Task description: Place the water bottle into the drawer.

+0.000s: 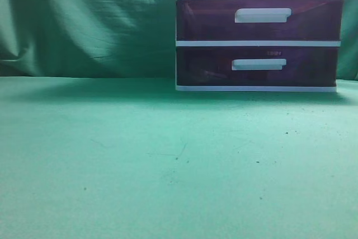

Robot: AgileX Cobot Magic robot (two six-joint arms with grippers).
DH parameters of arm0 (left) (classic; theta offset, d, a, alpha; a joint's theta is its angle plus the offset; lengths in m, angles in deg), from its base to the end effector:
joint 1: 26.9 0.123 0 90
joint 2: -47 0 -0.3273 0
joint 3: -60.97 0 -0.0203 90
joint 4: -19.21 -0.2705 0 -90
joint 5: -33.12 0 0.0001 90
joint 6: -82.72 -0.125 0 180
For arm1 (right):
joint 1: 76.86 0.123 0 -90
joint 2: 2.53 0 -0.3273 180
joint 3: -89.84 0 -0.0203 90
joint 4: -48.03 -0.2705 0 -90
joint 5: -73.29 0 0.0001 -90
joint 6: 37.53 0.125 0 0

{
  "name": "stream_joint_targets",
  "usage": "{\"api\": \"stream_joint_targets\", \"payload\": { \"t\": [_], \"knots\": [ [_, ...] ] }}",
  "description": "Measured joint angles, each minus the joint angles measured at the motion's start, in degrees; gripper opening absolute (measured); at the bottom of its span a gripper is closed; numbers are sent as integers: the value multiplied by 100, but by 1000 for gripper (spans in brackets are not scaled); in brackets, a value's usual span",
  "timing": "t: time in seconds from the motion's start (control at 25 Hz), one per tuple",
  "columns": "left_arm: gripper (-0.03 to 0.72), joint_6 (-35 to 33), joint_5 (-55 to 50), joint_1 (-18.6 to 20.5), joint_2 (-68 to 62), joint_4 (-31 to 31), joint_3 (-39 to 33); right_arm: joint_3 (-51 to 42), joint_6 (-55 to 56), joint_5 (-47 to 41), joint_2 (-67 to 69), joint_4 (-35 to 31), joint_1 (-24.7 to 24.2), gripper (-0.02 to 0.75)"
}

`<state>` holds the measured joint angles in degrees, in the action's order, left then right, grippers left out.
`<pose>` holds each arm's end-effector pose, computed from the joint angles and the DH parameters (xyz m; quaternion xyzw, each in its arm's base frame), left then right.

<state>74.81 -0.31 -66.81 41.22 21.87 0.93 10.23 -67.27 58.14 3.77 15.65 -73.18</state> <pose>0.0257 -0.0256 0.2652 0.3028 0.6989 -0.1999 0.6164 0.0641 0.0217 0.1795 -0.0585 0.7565 0.0838 0.6460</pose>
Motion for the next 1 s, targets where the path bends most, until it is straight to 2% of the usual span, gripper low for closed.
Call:
{"api": "stream_joint_targets", "payload": {
  "t": [0.4, 1.0],
  "knots": [
    [0, 0, 0, 0, 0, 0, 0, -9, 0, -761, -7, 182, -77, 0],
    [0, 0, 0, 0, 0, 0, 0, -9, 85, -797, -7, 117, -77, 0]
  ]
}}
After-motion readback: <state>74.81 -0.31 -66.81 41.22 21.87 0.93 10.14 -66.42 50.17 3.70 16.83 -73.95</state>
